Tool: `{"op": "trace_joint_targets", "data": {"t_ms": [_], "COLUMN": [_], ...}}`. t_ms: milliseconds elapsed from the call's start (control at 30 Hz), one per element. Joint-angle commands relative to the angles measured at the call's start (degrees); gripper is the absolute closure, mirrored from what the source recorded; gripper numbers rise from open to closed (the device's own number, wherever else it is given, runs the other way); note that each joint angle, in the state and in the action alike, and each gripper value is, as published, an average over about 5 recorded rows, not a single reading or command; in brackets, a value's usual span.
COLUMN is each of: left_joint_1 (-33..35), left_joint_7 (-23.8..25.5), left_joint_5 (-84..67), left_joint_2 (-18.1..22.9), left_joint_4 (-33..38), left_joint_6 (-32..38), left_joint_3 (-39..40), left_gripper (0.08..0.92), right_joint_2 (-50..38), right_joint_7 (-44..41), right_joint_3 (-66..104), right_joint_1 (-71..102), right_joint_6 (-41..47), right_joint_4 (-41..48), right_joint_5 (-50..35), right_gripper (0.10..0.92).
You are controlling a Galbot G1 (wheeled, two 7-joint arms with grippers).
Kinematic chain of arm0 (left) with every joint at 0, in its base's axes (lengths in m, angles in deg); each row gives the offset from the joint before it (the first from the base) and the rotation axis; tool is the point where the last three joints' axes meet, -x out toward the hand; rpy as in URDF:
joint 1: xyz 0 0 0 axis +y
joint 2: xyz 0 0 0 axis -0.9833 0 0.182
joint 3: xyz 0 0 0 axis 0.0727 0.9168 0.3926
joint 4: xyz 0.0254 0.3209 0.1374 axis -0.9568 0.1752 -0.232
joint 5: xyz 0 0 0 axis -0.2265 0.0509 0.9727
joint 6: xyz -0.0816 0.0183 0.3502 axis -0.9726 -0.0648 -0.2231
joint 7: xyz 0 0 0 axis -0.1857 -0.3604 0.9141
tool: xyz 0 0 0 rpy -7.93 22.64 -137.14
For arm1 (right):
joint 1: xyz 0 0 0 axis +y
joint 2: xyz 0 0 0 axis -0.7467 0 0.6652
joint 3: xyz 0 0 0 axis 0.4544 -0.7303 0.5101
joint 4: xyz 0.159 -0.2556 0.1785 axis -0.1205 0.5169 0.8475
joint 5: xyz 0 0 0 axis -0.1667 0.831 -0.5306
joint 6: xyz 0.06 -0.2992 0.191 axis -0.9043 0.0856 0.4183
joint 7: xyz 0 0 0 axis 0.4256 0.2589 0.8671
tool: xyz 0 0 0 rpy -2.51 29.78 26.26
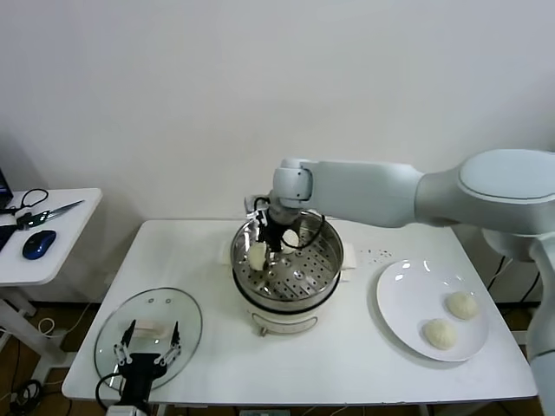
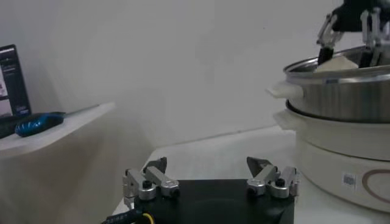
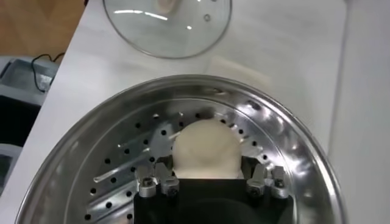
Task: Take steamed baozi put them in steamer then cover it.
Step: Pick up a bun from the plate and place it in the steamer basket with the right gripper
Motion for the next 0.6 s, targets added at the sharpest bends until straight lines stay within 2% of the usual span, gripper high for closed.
{"op": "trace_joint_targets", "data": {"t_ms": [33, 133, 333, 600], "left_joint_1": [0.06, 0.04, -0.26, -0.42], "left_joint_7": [-0.07, -0.08, -0.1, -0.14], "left_joint_5": [-0.11, -0.08, 0.08, 0.33], "left_joint_2": [0.09, 0.07, 0.03, -0.06], "left_joint_4": [-0.08, -0.09, -0.08, -0.03], "left_joint_6": [0.08, 0.05, -0.17, -0.44], "left_joint_3": [-0.02, -0.06, -0.04, -0.01], "left_gripper": [0.177, 0.177, 0.177, 0.177], "right_joint_2": [2.25, 1.99, -0.5, -11.33], "right_joint_7": [0.78, 0.74, -0.47, -7.6], "right_joint_3": [-0.33, -0.06, 1.32, -1.01], "right_joint_1": [2.64, 2.49, 0.27, -10.73], "right_joint_6": [0.5, 0.64, 0.53, -4.73], "right_joint_4": [0.54, 0.69, -0.36, -5.51], "right_joint_5": [0.5, 0.59, 0.32, 0.34], "right_gripper": [0.314, 0.307, 0.215, 0.202]}}
